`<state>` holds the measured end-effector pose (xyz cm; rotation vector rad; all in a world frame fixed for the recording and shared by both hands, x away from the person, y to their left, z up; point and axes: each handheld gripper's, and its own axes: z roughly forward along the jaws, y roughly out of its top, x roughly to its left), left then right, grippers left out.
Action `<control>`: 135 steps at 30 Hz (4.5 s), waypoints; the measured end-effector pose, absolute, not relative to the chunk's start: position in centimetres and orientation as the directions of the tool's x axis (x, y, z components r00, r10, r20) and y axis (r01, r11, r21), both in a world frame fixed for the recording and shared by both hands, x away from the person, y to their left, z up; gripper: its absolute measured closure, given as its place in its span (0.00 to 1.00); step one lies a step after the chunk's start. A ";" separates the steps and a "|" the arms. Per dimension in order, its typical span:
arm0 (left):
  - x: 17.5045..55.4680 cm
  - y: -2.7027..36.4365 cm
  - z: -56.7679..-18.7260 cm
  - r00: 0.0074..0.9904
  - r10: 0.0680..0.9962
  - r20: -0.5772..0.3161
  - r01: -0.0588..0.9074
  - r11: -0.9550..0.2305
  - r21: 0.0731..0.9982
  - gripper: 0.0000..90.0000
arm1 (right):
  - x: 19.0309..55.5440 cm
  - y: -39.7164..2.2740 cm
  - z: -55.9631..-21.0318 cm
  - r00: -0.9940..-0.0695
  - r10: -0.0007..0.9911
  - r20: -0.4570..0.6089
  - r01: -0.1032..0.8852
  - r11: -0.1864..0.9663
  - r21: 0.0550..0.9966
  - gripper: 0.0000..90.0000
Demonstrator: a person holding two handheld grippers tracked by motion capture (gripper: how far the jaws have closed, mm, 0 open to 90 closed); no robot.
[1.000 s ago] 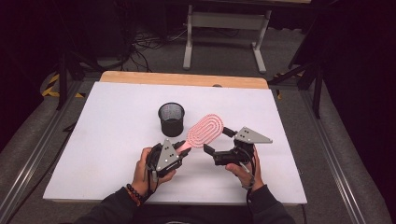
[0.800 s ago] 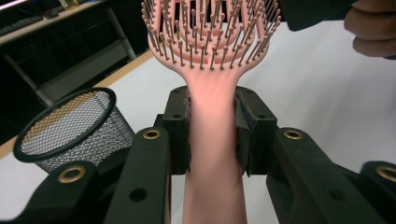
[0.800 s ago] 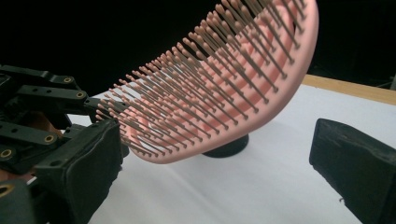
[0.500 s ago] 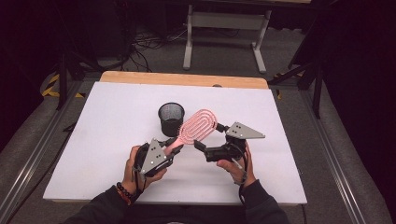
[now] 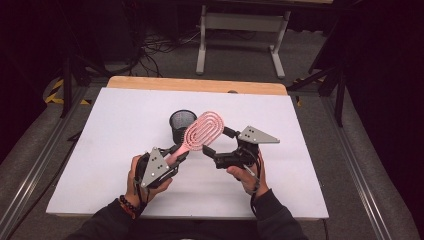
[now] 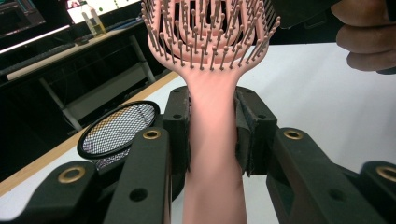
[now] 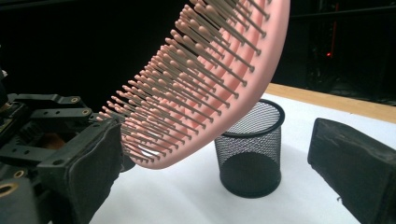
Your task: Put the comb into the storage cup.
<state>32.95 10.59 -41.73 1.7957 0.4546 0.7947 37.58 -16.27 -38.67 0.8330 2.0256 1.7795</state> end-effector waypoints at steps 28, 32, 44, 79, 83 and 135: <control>33.7 7.8 -45.7 0.705 0.598 0.382 -0.031 -0.512 0.859 0.76 | 36.2 -16.5 -38.4 -0.845 0.517 0.135 0.185 0.045 0.982 0.69; 33.7 7.9 -45.5 0.714 0.587 0.381 -0.038 -0.512 0.858 0.76 | 36.0 -16.4 -38.3 -0.846 0.520 0.121 0.171 0.050 0.984 0.69; 33.9 9.0 -44.9 0.745 0.565 0.353 -0.069 -0.462 0.884 0.61 | 35.7 -17.0 -37.9 -0.845 0.526 0.099 0.145 0.046 0.988 0.70; 33.9 13.6 -43.8 0.825 0.485 0.289 -0.080 -0.406 0.911 0.19 | 35.1 -17.9 -36.7 -0.819 0.574 -0.002 0.062 0.092 0.994 0.70; 34.1 14.5 -43.9 0.823 0.497 0.273 -0.063 -0.398 0.915 0.16 | 34.9 -18.1 -36.5 -0.814 0.580 -0.013 0.049 0.092 0.995 0.70; 33.1 23.8 -46.2 0.764 0.621 0.177 0.089 -0.373 0.923 0.04 | 34.6 -19.7 -33.4 -0.782 0.616 -0.094 -0.070 0.063 0.996 0.70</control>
